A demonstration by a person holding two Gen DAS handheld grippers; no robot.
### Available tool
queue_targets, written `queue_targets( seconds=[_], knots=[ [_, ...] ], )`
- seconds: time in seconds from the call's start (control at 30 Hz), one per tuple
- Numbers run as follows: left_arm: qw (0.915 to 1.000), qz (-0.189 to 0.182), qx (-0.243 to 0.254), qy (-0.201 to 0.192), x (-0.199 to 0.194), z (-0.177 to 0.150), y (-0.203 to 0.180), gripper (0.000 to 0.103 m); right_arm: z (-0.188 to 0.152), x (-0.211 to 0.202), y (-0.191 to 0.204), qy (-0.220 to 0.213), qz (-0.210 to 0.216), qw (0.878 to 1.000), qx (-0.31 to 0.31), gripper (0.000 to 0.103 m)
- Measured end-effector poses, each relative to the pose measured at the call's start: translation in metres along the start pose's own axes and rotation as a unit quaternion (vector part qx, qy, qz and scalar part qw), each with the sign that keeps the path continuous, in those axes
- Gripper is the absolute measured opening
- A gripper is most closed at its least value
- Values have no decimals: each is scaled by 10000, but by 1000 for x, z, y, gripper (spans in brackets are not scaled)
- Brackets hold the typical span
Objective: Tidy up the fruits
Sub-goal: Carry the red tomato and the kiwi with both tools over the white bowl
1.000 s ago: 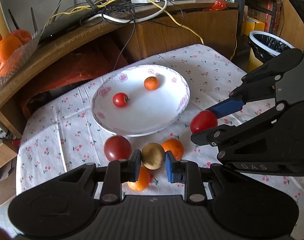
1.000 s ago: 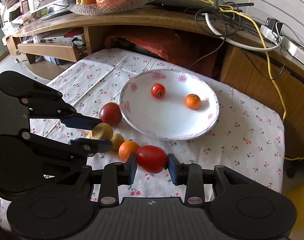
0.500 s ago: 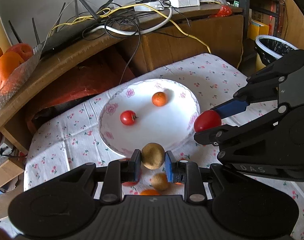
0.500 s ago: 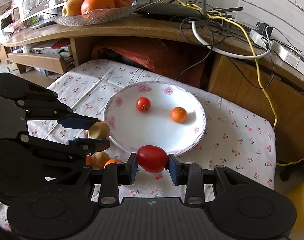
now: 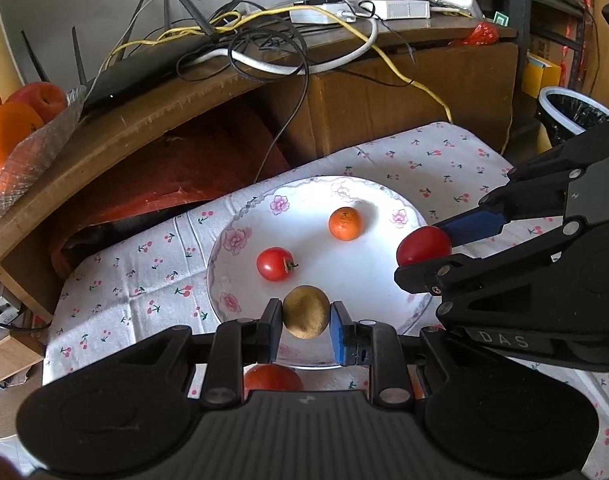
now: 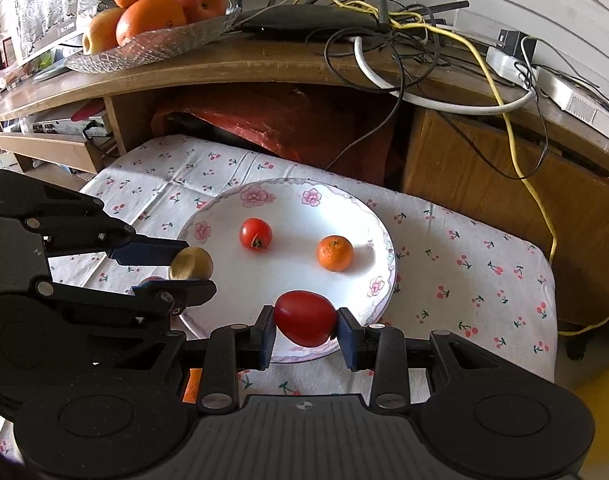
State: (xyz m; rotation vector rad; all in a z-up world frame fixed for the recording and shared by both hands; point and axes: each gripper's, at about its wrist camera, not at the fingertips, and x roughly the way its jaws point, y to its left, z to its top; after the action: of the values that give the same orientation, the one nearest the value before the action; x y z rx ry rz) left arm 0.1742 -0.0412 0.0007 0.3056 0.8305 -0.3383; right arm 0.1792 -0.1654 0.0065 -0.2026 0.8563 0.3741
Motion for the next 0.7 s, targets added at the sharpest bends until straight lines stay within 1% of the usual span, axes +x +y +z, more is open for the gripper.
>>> queue_targets(
  seconds=[0.3,0.7],
  knots=[
    [9999,23,-57,98,16,0,5,33,3,16,-1,86,26,10000,-10,31],
    [9998,19,-94,186,26,-1,8,32,3,25,-2,174,46,9998,-4,31]
  ],
)
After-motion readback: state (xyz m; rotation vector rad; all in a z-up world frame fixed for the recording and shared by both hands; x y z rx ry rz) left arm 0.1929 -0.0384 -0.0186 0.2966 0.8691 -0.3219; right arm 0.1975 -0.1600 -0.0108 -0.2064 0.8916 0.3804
